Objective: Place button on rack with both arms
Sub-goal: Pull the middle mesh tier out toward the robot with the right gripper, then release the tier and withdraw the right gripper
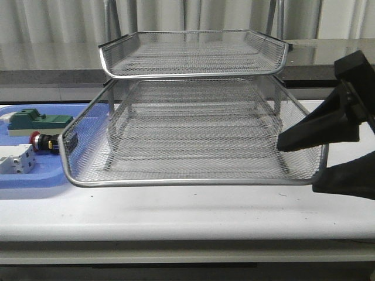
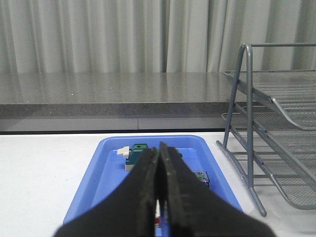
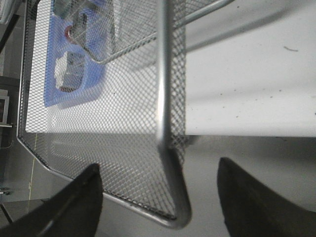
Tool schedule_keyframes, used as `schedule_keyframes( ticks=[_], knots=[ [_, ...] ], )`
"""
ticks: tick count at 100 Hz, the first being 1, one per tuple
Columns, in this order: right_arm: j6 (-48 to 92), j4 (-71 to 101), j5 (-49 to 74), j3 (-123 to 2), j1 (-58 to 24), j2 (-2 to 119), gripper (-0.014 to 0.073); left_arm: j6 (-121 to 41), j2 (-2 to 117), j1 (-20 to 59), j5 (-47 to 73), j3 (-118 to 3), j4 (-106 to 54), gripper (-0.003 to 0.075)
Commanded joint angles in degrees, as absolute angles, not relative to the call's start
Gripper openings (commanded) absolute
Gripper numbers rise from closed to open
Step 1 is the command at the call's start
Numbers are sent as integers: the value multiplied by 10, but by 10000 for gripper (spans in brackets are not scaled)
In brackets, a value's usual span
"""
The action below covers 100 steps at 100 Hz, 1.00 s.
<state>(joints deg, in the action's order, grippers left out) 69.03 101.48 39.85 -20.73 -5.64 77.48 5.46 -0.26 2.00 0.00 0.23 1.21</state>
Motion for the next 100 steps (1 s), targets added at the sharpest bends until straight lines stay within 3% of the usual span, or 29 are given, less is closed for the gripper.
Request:
schedule_keyframes(
  ticks=[1,36,61,100],
  knots=[
    [703,1010,451,-216,-55,758,529,60,-21,26,-43,21,10,-20],
    [610,828,413,-219,-55,688,529,60,-21,26,-43,21,10,-20],
    [338,499,406,-280,-55,579,529,60,-21,26,-43,21,10,-20],
    [-5,59,526,-425,-55,437,529,60,-21,26,-43,21,10,-20]
  ],
)
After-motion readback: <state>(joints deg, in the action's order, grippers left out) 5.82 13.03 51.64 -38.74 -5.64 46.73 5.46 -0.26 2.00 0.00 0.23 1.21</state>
